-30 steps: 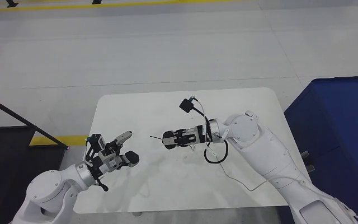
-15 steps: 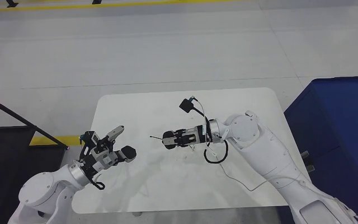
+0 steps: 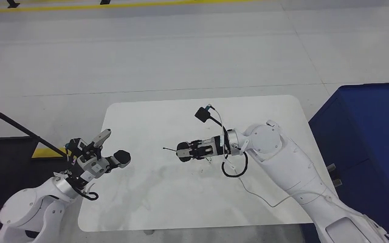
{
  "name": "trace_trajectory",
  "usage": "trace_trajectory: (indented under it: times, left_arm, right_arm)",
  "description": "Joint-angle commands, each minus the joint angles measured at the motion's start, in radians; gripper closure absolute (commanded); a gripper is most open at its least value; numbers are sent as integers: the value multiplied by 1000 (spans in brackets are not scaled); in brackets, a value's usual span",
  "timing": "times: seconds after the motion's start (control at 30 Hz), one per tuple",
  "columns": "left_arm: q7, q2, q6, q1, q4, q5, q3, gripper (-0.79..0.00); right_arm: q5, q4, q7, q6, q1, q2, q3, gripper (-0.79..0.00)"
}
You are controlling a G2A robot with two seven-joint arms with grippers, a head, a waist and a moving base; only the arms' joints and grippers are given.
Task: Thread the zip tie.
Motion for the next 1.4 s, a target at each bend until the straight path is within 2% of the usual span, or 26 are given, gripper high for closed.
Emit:
trace_trajectory:
  times: [0.0,0.73,0.87,0.93,1.07,1.13,1.17,1.37]
  left_arm:
    - [0,0,1,0,0,-1,0,-785]
    - [0,0,1,0,0,-1,0,-785]
    - [0,0,1,0,0,-1,0,-785]
    - [0,0,1,0,0,-1,0,-785]
    - [0,0,1,0,0,-1,0,-785]
    - [0,0,1,0,0,-1,0,-785]
    - [0,0,1,0,0,-1,0,-785]
    - [0,0,1,0,0,-1,0,-785]
  right_arm:
    - [0,0,0,0,0,0,0,0]
    - [4,-4,-3,-2,-3,0,-1,0]
    - [50,-65,11,-83,-32,4,22,0]
    - [77,-90,4,-66,-54,12,52,0]
    - [197,-255,111,-54,-88,24,83,0]
    - [161,-305,101,-39,-90,29,107,0]
    - [92,-315,47,-14,-96,33,129,0]
    - [92,-315,47,-14,-96,33,129,0]
